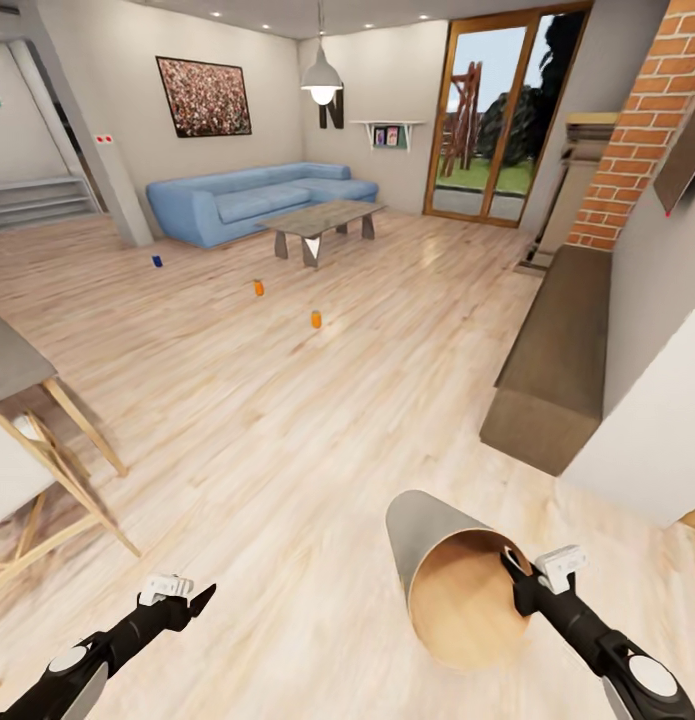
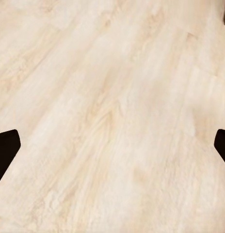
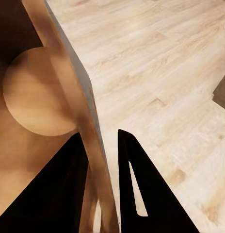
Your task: Put the three can of soda from the living room inside the tash can in the kitchen.
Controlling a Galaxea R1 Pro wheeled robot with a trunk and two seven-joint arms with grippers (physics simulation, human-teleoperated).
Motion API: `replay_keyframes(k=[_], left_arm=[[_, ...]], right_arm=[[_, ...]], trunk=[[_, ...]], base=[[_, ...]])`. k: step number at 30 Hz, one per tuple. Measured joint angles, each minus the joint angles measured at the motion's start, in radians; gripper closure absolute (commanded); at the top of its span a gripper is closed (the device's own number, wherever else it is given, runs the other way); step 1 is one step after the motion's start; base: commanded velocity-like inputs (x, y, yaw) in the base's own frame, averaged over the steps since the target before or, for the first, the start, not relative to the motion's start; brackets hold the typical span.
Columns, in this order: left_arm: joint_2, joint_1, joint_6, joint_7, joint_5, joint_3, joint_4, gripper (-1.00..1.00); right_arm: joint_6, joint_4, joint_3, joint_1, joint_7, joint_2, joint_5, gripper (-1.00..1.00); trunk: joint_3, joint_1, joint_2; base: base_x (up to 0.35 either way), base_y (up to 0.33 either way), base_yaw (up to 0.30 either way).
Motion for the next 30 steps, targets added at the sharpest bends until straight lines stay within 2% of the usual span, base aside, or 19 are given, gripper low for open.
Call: replay_keyframes(k=[14, 30], left_arm=[[0.0, 0.0, -0.002, 0.0, 0.0, 0.0, 0.0, -1.0], [-0.001, -0.001, -0.001, 0.003, -0.001, 0.0, 0.0, -1.0]], right_arm=[[-0.001, 0.0, -0.001, 0.0, 0.002, 0.009, 0.001, 1.0], [-0.003, 0.0, 0.001, 0.0, 0.014, 0.011, 0.0, 1.0]], trunk=[[0.009, 0.0, 0.0], [0.01, 0.0, 0.0]], base=[[0.32, 0.0, 0.22], [0.32, 0.0, 0.02]])
